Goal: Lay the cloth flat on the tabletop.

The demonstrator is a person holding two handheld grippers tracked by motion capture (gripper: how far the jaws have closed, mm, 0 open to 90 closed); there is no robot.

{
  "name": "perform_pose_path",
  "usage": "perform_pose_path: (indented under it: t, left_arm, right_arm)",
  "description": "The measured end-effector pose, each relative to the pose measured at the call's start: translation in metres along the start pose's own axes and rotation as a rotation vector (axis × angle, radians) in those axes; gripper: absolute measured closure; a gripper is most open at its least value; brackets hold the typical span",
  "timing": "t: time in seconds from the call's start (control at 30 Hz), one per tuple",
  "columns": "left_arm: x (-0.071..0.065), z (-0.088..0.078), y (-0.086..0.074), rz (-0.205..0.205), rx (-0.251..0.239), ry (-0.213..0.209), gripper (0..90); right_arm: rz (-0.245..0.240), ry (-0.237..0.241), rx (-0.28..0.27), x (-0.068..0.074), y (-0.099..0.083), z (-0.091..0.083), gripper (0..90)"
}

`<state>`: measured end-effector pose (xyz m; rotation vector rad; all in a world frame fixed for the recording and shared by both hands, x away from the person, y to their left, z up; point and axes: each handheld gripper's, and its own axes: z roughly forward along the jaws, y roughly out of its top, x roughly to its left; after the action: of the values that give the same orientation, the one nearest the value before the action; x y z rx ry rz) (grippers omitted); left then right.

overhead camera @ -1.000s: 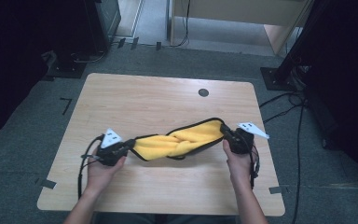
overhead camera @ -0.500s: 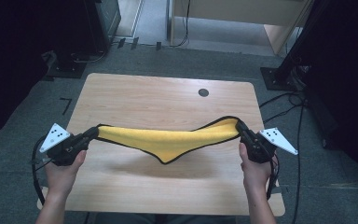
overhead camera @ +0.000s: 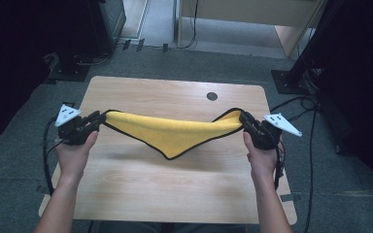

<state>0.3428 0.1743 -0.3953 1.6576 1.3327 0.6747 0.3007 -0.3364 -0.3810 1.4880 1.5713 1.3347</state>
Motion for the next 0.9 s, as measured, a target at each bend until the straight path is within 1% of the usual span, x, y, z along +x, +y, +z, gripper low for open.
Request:
perform_pose_path:
  t: [0.03,0.07,0.1,0.13,0.17,0.2,0.23,0.27,0.3,0.33,0.37,0.4,0.43,0.47,0.5,0.53,0.57,0.6,0.63,0.7,0.73,0.8,0.83,0.87,0.9]
  left_arm:
    - [0.001,0.009,-0.003,-0.013,0.021,0.002,50.8]
    - [0.0,0.015,-0.008,-0.015,0.042,-0.015,48.5]
    - [0.0,0.015,-0.008,-0.015,0.042,-0.015,46.3]
    - [-0.007,0.023,-0.02,0.015,0.08,-0.031,45.6]
    - [-0.007,0.023,-0.02,0.015,0.08,-0.031,45.4]
    - [-0.017,0.027,-0.035,0.039,0.096,-0.049,45.6]
    - [-0.024,0.029,-0.042,0.05,0.107,-0.071,45.9]
    - [-0.031,0.031,-0.05,0.073,0.122,-0.103,47.3]
    - [-0.031,0.031,-0.05,0.073,0.122,-0.103,49.7]
    - [-0.043,0.032,-0.06,0.101,0.14,-0.162,52.2]
    - [-0.064,0.034,-0.074,0.163,0.165,-0.252,53.5]
    - [-0.076,0.035,-0.081,0.199,0.184,-0.302,55.9]
    - [-0.089,0.037,-0.087,0.223,0.204,-0.351,57.5]
    - [-0.101,0.04,-0.093,0.243,0.226,-0.388,60.1]
    - [-0.113,0.043,-0.097,0.272,0.245,-0.409,61.7]
    - [-0.123,0.046,-0.1,0.294,0.253,-0.416,62.4]
    - [-0.133,0.05,-0.102,0.313,0.257,-0.415,62.5]
    - [-0.141,0.053,-0.104,0.321,0.261,-0.416,62.4]
    - [-0.141,0.053,-0.104,0.321,0.261,-0.416,62.1]
    - [-0.153,0.061,-0.105,0.333,0.263,-0.398,61.8]
    - [-0.163,0.068,-0.105,0.335,0.268,-0.385,61.8]
    - [-0.172,0.074,-0.106,0.365,0.283,-0.349,64.7]
    - [-0.175,0.077,-0.106,0.388,0.3,-0.318,66.0]
    - [-0.178,0.08,-0.107,0.396,0.31,-0.289,69.0]
    - [-0.18,0.082,-0.108,0.401,0.326,-0.275,71.1]
  right_arm:
    - [0.012,-0.038,0.03,-0.004,-0.005,0.008,65.4]
    - [0.017,-0.065,0.047,-0.008,-0.011,0.014,64.0]
    - [0.017,-0.065,0.047,-0.008,-0.011,0.014,64.0]
    - [0.033,-0.088,0.078,-0.014,-0.025,0.021,59.3]
    - [0.033,-0.088,0.078,-0.014,-0.025,0.021,59.3]
    - [0.042,-0.093,0.099,-0.019,-0.038,0.024,58.6]
    - [0.041,-0.093,0.107,-0.02,-0.042,0.025,58.3]
    - [0.039,-0.096,0.122,-0.022,-0.047,0.027,58.0]
    - [0.039,-0.096,0.122,-0.022,-0.047,0.027,58.0]
    - [0.034,-0.093,0.156,-0.023,-0.059,0.03,58.0]
    - [0.032,-0.091,0.164,-0.024,-0.062,0.031,58.0]
    - [0.027,-0.088,0.178,-0.023,-0.067,0.033,58.0]
    - [0.025,-0.084,0.189,-0.022,-0.071,0.034,58.0]
    - [0.02,-0.083,0.204,-0.021,-0.074,0.036,58.0]
    - [0.009,-0.078,0.213,-0.02,-0.078,0.037,58.2]
    - [0.005,-0.075,0.223,-0.019,-0.081,0.038,58.2]
    - [0.0,-0.072,0.229,-0.017,-0.084,0.04,58.2]
    - [-0.002,-0.067,0.236,-0.016,-0.086,0.041,58.2]
    - [-0.006,-0.062,0.243,-0.015,-0.088,0.041,58.2]
    - [-0.011,-0.058,0.249,-0.014,-0.09,0.043,58.2]
    - [-0.018,-0.056,0.267,-0.014,-0.094,0.045,58.2]
    - [-0.019,-0.057,0.276,-0.016,-0.097,0.047,58.1]
    - [-0.016,-0.064,0.28,-0.018,-0.099,0.048,58.2]
    - [-0.004,-0.071,0.28,-0.02,-0.1,0.049,58.3]
    - [0.011,-0.074,0.286,-0.023,-0.101,0.05,58.4]
